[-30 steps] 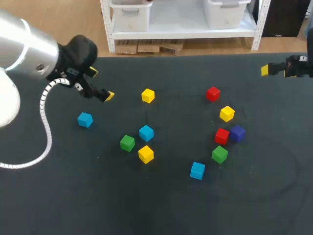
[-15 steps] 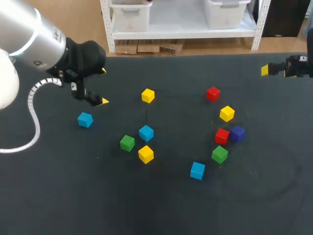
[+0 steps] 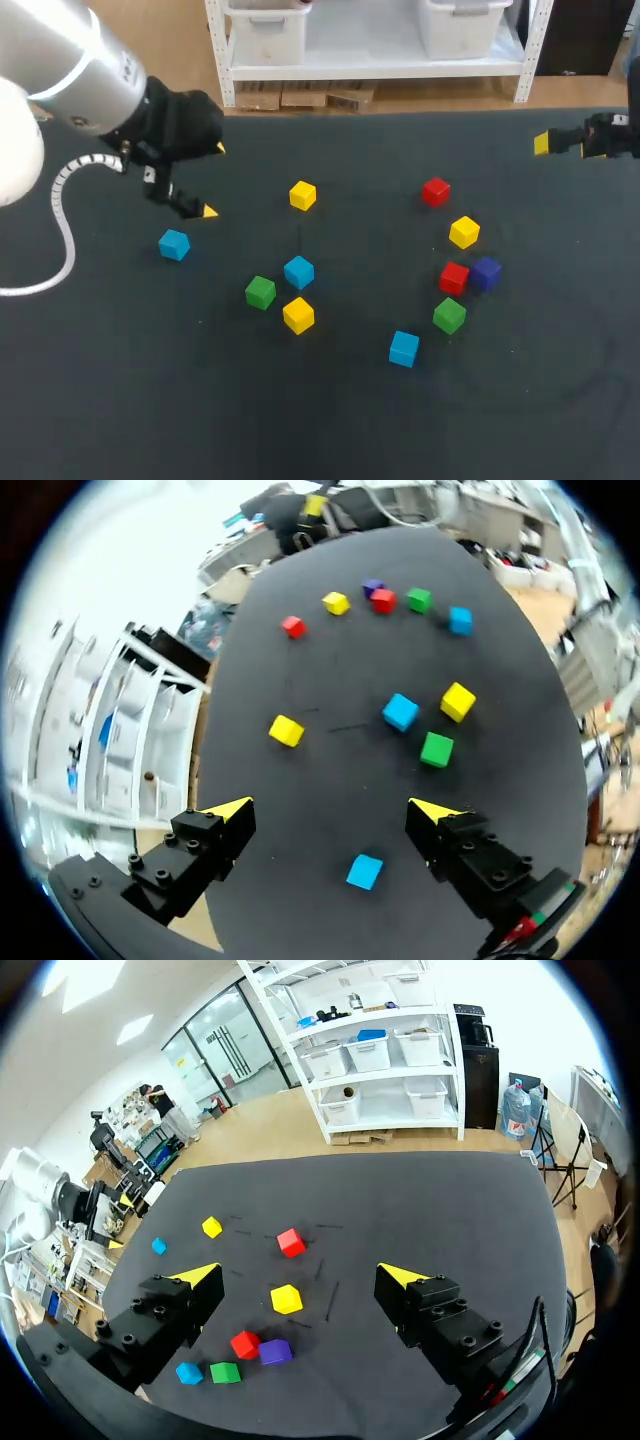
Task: Place the blue cubes, place green cubes on the blue cubes, place the yellow cubes on the green cubes, then place the red cubes on the yellow cubes, and place purple cube on the red cubes.
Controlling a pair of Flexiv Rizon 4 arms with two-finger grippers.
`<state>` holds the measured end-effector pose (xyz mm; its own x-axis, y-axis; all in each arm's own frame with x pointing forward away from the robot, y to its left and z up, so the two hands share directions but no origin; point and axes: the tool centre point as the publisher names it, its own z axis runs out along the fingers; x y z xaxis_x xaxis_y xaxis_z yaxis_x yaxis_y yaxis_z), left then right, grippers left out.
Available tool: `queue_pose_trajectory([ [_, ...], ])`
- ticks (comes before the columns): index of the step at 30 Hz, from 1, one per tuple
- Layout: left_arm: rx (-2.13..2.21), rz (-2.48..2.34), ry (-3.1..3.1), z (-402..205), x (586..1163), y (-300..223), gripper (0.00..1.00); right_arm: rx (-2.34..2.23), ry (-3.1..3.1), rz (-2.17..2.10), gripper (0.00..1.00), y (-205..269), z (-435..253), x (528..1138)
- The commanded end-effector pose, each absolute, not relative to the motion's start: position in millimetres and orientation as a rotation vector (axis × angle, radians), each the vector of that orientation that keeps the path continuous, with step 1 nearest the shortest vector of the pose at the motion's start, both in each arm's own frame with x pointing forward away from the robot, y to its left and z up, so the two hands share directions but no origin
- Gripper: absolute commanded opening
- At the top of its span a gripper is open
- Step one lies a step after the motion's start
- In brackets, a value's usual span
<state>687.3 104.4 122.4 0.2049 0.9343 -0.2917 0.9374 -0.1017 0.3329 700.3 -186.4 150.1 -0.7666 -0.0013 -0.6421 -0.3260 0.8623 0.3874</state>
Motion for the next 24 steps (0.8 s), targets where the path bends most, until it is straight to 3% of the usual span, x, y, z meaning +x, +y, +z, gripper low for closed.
queue_pose_trajectory([
  [1,2.445,0.117,1.628,118,700,73,1.00,-0.233,2.374,0.639,1.00,-186,150,700],
  [14,2.871,0.087,1.180,80,683,0,1.00,-0.233,2.374,0.639,1.00,-186,150,700],
  [24,2.910,0.018,1.182,60,668,-13,1.00,-0.233,2.374,0.639,1.00,-186,150,700],
])
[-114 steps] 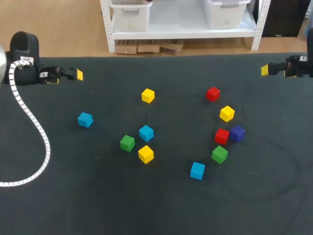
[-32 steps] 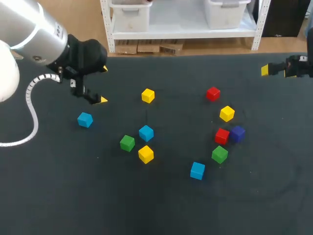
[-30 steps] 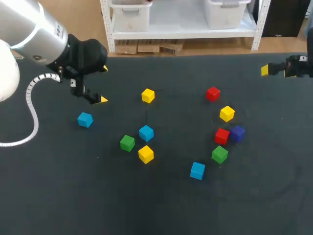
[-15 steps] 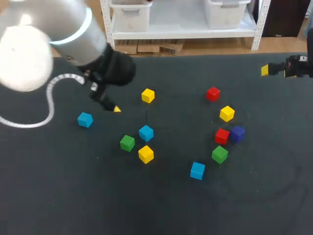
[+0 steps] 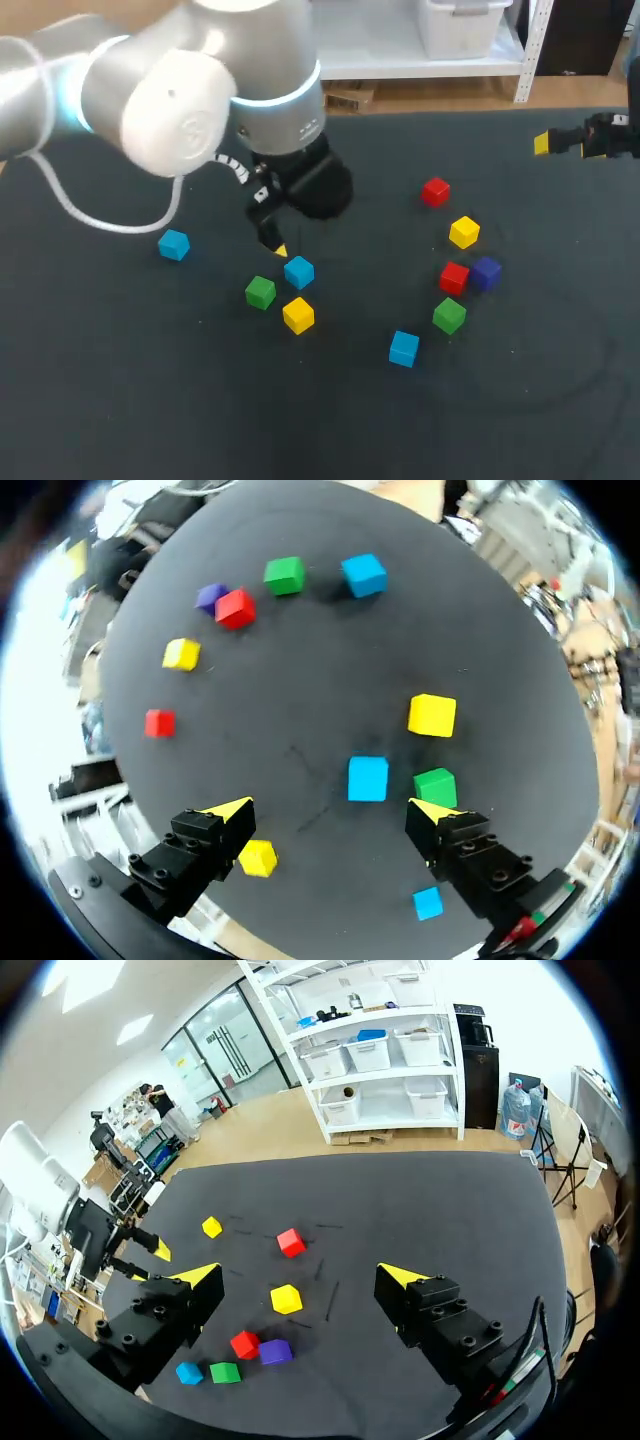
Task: Place the blue cubes, place green cubes on the blue cubes, place the yellow cubes on the green cubes, then place the red cubes on the yellow cubes, and place purple cube on the red cubes.
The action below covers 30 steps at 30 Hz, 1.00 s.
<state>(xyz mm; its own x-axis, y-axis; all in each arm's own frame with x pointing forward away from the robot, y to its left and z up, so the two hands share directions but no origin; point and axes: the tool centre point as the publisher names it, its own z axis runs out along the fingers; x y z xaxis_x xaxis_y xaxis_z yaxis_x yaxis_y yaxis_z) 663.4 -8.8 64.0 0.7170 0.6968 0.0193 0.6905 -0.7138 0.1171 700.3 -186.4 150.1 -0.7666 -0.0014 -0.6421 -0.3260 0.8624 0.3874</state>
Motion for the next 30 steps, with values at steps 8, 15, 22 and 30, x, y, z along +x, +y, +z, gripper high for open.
queue_pose_trajectory([
  [8,2.902,-0.006,1.242,49,657,-10,1.00,-0.233,2.374,0.639,1.00,-186,150,700],
  [15,2.864,-0.020,1.290,37,652,-9,1.00,-0.233,2.374,0.639,1.00,-186,150,700],
  [22,2.831,-0.031,1.331,24,647,-2,1.00,-0.233,2.374,0.639,1.00,-186,150,700],
  [30,2.806,-0.036,1.379,12,650,7,1.00,-0.233,2.374,0.639,1.00,-186,150,700],
])
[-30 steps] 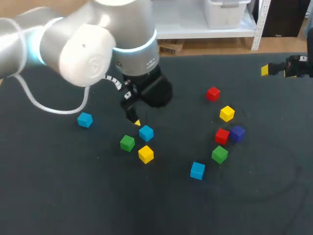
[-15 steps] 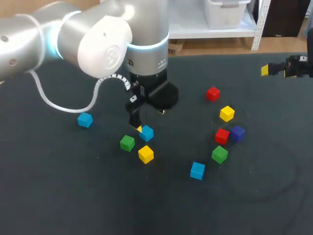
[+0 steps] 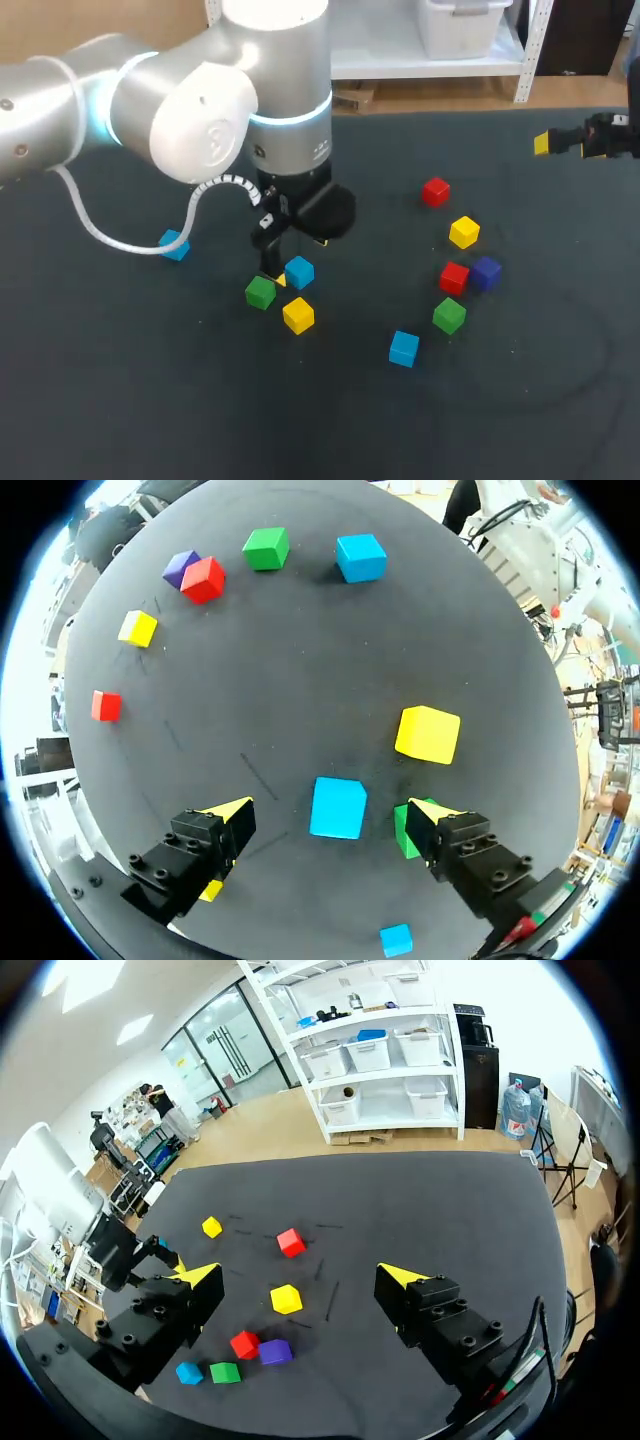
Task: Place the blue cubes, place green cubes on the blue cubes, place the yellow cubes on the green cubes, then place the red cubes on the yellow cubes, and place purple cube on the red cubes.
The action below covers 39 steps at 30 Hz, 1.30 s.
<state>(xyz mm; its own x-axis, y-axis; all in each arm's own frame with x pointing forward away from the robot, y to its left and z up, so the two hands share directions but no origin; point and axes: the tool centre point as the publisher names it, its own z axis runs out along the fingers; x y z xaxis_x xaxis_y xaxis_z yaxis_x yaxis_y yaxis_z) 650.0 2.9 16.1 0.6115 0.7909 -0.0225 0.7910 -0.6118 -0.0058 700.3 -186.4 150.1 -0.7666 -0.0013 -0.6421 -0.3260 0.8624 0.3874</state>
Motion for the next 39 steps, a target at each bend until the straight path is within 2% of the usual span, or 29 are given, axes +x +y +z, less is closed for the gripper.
queue_pose_trajectory([
  [1,2.805,-0.035,1.381,12,651,7,1.00,-0.233,2.374,0.639,1.00,-186,150,700],
  [26,2.810,-0.047,1.332,4,660,-5,1.00,-0.233,2.374,0.639,1.00,-186,150,700],
  [27,2.808,-0.048,1.336,3,661,-4,0.96,-0.233,2.374,0.639,1.00,-186,150,700],
  [28,2.808,-0.048,1.338,2,661,-3,0.86,-0.233,2.374,0.639,1.00,-186,150,700],
  [30,2.806,-0.048,1.342,2,661,-1,0.59,-0.233,2.374,0.639,1.00,-186,150,700],
  [36,2.810,-0.048,1.351,0,663,1,0.44,-0.233,2.374,0.639,1.00,-186,150,700],
  [39,2.815,-0.053,1.349,-1,663,1,0.44,-0.233,2.374,0.639,1.00,-186,150,700],
])
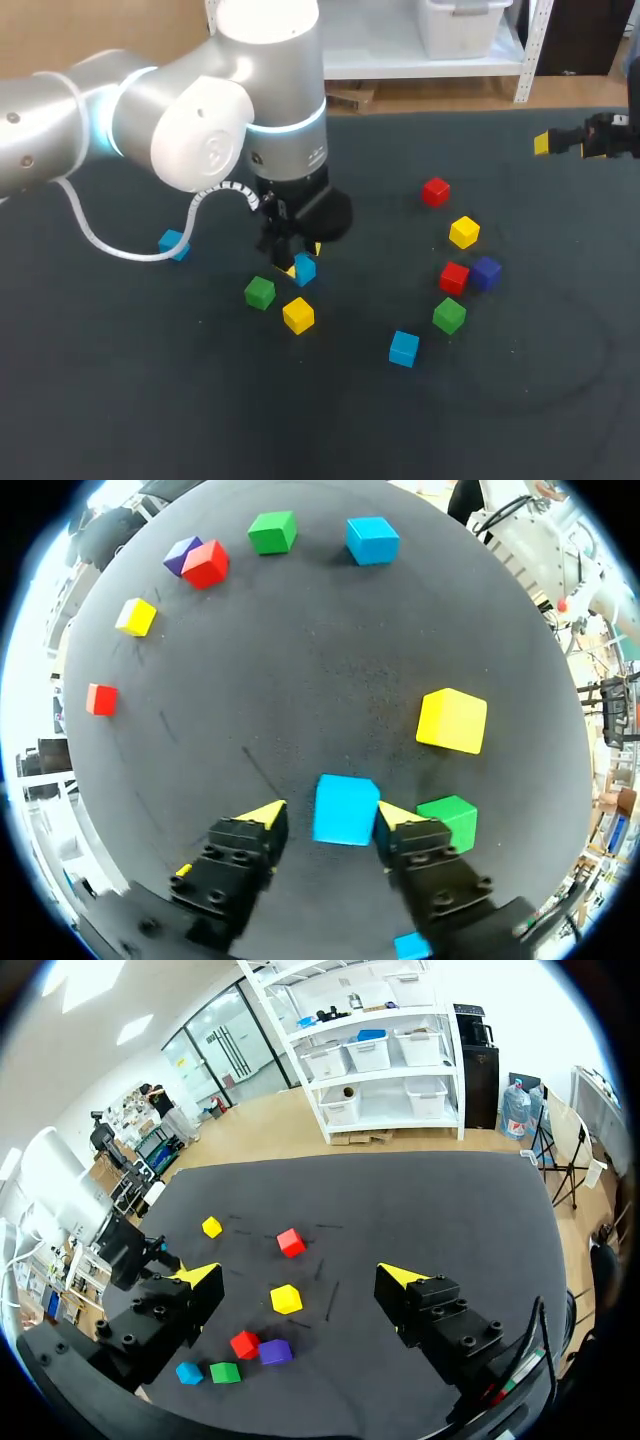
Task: Place the blue cubes, place green cubes on the blue cubes, place the yellow cubes on the green cubes, then place the red cubes on the yellow cubes, and place purple cube on the red cubes.
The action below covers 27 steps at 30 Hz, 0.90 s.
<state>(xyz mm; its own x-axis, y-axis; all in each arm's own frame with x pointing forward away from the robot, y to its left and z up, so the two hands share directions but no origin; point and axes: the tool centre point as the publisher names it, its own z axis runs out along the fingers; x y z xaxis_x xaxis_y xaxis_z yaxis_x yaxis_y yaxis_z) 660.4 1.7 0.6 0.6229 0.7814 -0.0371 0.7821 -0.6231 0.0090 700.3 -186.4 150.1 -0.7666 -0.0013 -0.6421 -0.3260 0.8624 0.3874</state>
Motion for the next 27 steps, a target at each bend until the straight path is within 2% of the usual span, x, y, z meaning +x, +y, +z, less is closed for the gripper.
queue_pose_trajectory([
  [1,2.817,-0.054,1.348,-2,662,1,0.42,-0.233,2.374,0.639,1.00,-186,150,700],
  [5,2.819,-0.061,1.351,-3,660,0,0.20,-0.233,2.374,0.639,1.00,-186,150,700],
  [6,2.820,-0.061,1.353,-3,660,0,0.00,-0.233,2.374,0.639,1.00,-186,150,700],
  [27,2.543,-0.030,1.759,22,673,-38,0.00,-0.233,2.374,0.639,1.00,-186,150,700],
])
